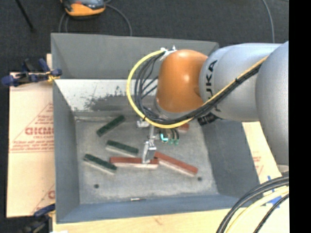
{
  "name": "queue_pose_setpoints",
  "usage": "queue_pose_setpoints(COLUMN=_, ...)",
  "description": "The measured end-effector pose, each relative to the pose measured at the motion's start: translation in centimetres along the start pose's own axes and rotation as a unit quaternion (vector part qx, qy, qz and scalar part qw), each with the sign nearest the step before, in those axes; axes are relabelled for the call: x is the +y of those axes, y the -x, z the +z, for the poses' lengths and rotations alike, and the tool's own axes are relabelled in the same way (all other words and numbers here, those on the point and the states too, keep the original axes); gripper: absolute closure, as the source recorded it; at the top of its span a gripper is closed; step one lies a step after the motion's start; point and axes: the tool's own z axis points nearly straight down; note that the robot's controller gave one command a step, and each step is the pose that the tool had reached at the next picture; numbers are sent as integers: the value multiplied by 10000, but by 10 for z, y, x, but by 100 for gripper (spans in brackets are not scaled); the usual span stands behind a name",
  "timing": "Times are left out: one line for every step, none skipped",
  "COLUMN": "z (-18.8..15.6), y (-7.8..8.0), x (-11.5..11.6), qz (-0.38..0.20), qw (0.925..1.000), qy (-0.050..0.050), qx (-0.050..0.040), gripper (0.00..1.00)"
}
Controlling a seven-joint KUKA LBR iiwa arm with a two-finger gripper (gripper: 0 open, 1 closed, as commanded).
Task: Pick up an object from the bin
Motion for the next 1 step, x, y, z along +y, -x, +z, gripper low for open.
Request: queue_pose_setpoints(z=-4, y=2, x=0, qz=8, qw=10000, qy=3, qx=-37, gripper=0)
